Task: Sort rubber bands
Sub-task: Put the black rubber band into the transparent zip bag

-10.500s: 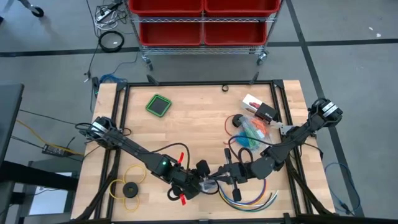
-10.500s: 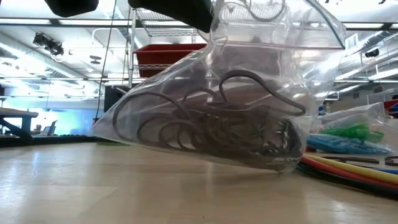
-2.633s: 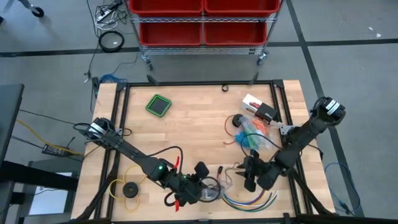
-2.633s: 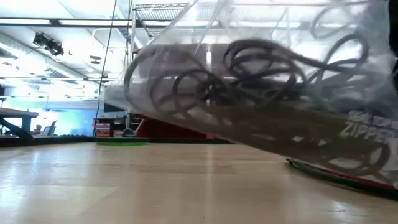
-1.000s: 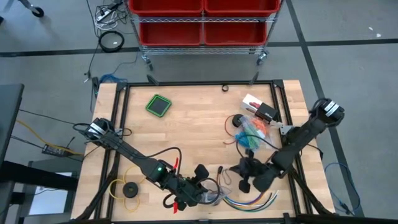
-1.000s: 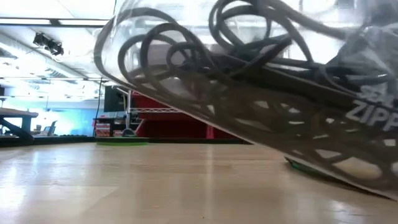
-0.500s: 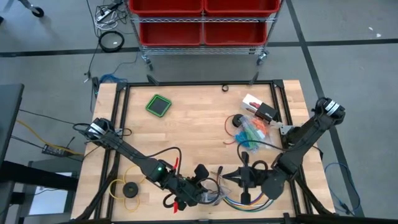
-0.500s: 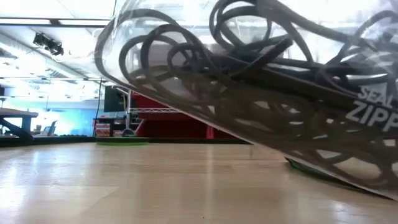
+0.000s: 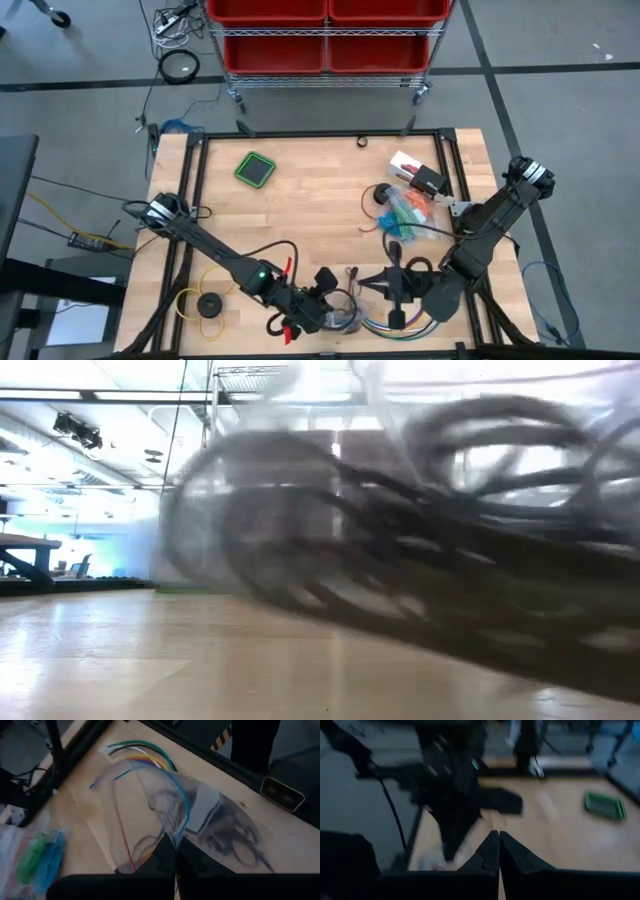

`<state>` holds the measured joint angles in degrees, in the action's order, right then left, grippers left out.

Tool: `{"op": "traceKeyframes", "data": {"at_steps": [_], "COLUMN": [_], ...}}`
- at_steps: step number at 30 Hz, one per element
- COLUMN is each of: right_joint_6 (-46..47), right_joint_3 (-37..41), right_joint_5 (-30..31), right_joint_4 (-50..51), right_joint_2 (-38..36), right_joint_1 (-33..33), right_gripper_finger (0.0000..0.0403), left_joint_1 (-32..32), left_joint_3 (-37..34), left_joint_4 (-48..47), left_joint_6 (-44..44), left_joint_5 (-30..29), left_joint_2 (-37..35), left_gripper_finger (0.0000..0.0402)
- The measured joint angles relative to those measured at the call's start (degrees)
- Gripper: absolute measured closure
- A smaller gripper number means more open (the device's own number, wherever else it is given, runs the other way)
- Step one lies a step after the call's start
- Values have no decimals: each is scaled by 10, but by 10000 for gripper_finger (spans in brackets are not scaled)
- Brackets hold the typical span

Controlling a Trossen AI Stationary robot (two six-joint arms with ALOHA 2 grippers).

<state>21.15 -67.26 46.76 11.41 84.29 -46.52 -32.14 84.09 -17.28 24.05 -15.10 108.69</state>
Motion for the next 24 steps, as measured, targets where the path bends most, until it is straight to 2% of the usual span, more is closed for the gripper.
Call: {"op": "traceKeyframes", "data": {"at_steps": [7, 15, 19, 24], "right_joint_6": [207, 367, 440, 410], "right_joint_3": [3, 80, 159, 268], "right_joint_5": [-32, -31, -34, -52], "right_joint_4": [202, 247, 185, -60], "right_joint_2": [0, 0, 0, 10], "right_joint_1": [-11, -41, -51, -39], "right_gripper_finger": [403, 401, 388, 350], "left_joint_1": [0, -2, -7, -10], "left_joint_3": [0, 0, 0, 0], "left_joint_4": [0, -6, -13, -20], "left_joint_6": [1, 8, 7, -3], "left_joint_5": [-3, -24, -50, -61], "left_joint_2": [5, 5, 5, 5], "left_gripper_finger": [400, 400, 400, 400]}}
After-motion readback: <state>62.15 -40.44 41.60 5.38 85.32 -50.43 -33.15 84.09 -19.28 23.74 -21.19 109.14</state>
